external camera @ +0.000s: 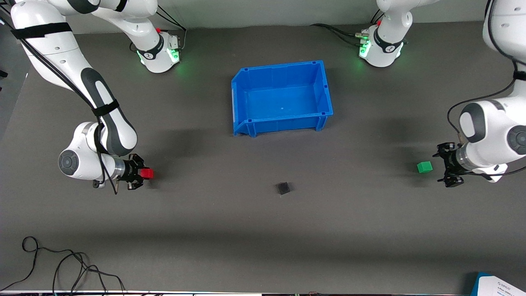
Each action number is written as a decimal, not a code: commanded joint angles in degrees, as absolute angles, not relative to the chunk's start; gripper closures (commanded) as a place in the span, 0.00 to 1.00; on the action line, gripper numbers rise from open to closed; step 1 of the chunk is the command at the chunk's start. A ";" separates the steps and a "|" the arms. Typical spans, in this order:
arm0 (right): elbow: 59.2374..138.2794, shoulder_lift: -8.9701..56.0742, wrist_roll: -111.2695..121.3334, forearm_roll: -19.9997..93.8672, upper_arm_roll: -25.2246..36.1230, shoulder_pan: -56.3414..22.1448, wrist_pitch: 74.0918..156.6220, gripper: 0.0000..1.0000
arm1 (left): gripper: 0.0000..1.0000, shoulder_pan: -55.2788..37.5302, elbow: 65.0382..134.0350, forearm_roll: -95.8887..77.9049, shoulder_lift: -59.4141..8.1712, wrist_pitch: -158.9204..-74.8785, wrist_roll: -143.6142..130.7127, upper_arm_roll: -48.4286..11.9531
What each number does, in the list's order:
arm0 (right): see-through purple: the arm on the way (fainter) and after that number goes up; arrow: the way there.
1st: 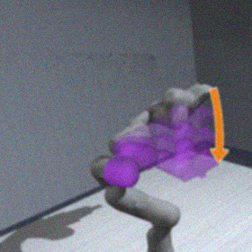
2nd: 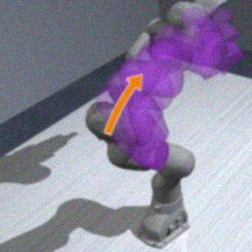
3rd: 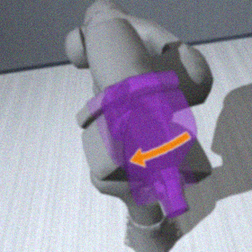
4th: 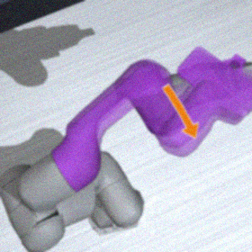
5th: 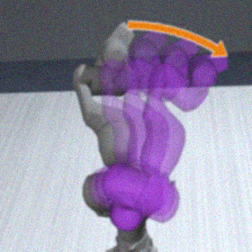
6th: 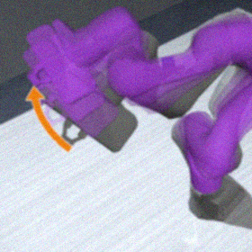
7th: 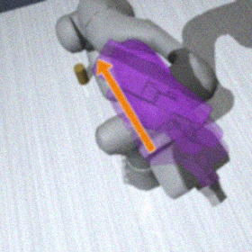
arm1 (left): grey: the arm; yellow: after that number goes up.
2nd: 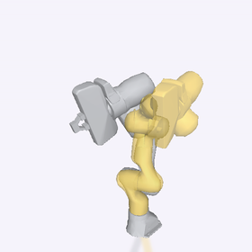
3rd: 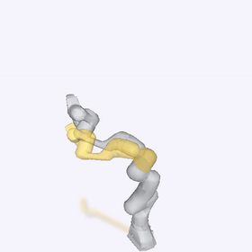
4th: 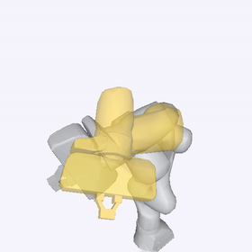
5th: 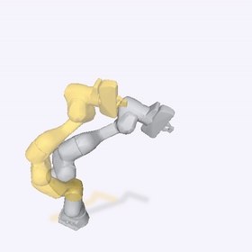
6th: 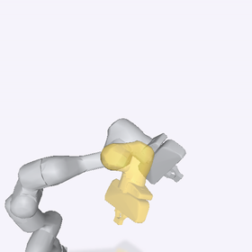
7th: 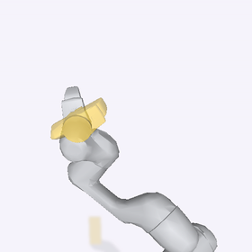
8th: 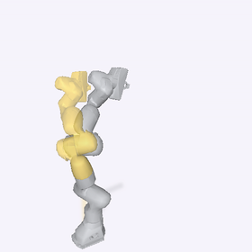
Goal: Attach green and red cubes to black cube
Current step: 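Grasp the red cube with the right gripper while the left gripper grasps the green cube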
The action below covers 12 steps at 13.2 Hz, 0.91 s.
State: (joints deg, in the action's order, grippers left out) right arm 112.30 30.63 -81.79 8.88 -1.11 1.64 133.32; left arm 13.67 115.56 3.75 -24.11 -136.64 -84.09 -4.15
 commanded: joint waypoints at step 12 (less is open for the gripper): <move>64.72 53.32 -107.88 8.96 -1.49 -19.93 118.47 0.71 | 0.15 12.83 124.01 5.62 -24.52 -147.13 -87.89 -2.64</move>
State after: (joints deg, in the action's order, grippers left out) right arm 75.29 46.17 -101.49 8.90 -2.15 -15.74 119.51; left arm 13.57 122.62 4.29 -25.46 -146.18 -85.85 -3.15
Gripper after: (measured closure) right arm 0.608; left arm 0.026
